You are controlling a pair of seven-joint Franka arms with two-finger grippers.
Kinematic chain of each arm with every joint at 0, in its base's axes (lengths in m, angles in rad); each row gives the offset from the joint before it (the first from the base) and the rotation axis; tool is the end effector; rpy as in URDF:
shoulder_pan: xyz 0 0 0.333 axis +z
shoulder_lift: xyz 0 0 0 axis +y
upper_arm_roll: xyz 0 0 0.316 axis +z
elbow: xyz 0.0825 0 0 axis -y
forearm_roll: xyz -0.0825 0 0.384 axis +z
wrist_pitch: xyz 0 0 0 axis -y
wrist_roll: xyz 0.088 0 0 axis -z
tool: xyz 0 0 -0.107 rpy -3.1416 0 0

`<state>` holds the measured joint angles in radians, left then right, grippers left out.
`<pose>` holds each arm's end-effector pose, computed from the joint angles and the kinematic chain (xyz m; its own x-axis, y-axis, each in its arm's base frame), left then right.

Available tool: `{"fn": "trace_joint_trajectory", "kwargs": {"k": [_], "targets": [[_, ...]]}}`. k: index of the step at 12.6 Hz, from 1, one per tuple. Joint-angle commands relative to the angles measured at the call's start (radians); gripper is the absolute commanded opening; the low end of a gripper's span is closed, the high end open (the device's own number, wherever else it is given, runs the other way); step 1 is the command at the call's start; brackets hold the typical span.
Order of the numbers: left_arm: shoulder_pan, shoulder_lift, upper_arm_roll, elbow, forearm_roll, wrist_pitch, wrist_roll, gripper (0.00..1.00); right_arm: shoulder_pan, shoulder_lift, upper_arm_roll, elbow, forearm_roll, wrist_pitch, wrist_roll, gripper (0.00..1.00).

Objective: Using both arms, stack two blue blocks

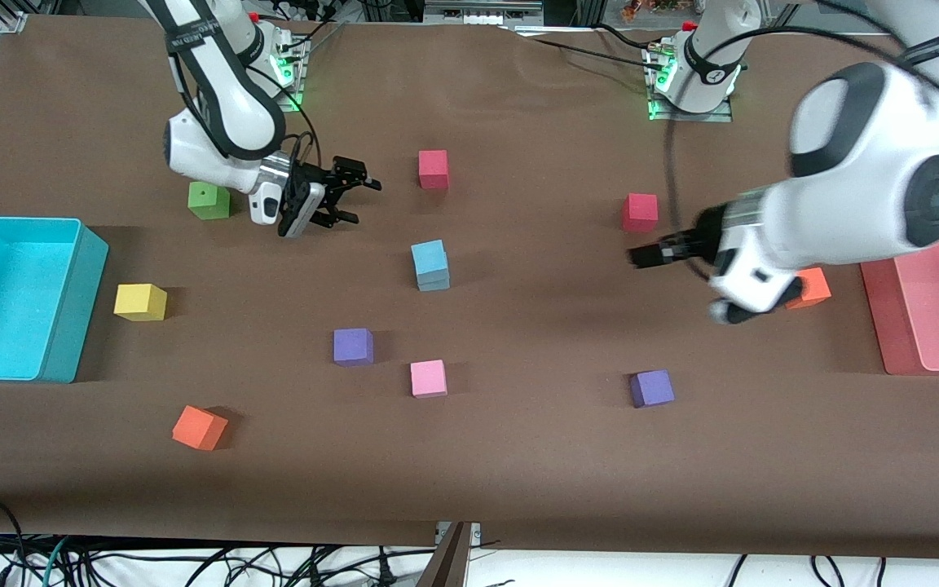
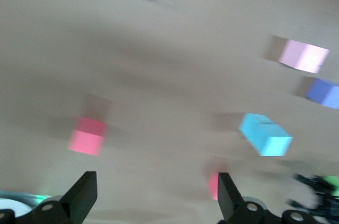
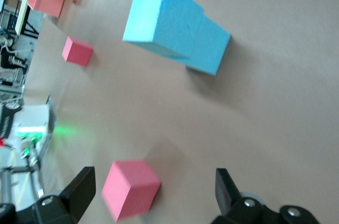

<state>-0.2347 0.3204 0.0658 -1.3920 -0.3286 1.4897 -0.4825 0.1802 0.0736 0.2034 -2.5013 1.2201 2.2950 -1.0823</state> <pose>0.6163 -0.1483 0.5163 0.9036 0.2721 -0.3309 0.3394 -0.9260 0.1652 0.4078 0.1879 0.2439 0.9042 0.3733 0.2076 0.4045 -0.5921 -0.6970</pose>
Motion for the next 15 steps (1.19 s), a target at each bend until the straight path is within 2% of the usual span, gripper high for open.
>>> {"fn": "trace_joint_trajectory", "kwargs": {"k": [1, 3, 4, 7, 8, 10, 11, 13, 15], "targets": [[0.061, -0.142, -0.024, -0.142, 0.176, 0.015, 0.206, 1.0, -0.031, -0.066, -0.083, 0.03, -0.298, -0.167, 0.204, 1.0], [0.081, -0.211, -0.024, -0.194, 0.33, 0.015, 0.333, 1.0, -0.036, -0.08, -0.149, 0.129, -0.547, -0.328, 0.359, 1.0], [0.092, -0.236, -0.024, -0.211, 0.367, 0.017, 0.373, 0.99, -0.039, -0.08, -0.176, 0.198, -0.664, -0.416, 0.43, 1.0], [0.114, -0.264, -0.024, -0.216, 0.454, 0.035, 0.476, 0.99, -0.041, -0.054, -0.2, 0.503, -1.032, -0.679, 0.696, 1.0], [0.115, -0.267, -0.024, -0.216, 0.459, 0.046, 0.498, 0.99, -0.035, -0.029, -0.2, 0.609, -1.112, -0.759, 0.769, 1.0], [0.133, -0.267, -0.026, -0.216, 0.445, 0.061, 0.509, 0.99, -0.025, 0.029, -0.205, 0.793, -1.226, -0.857, 0.917, 1.0], [0.133, -0.267, -0.026, -0.214, 0.435, 0.069, 0.509, 0.99, -0.012, 0.047, -0.217, 0.865, -1.251, -0.874, 1.006, 1.0], [0.133, -0.267, -0.026, -0.214, 0.422, 0.073, 0.504, 1.0, -0.004, 0.092, -0.262, 0.973, -1.271, -0.829, 1.041, 1.0], [0.133, -0.267, -0.026, -0.205, 0.422, 0.07, 0.496, 1.0, -0.013, 0.08, -0.291, 1.032, -1.251, -0.789, 1.042, 1.0]]}}
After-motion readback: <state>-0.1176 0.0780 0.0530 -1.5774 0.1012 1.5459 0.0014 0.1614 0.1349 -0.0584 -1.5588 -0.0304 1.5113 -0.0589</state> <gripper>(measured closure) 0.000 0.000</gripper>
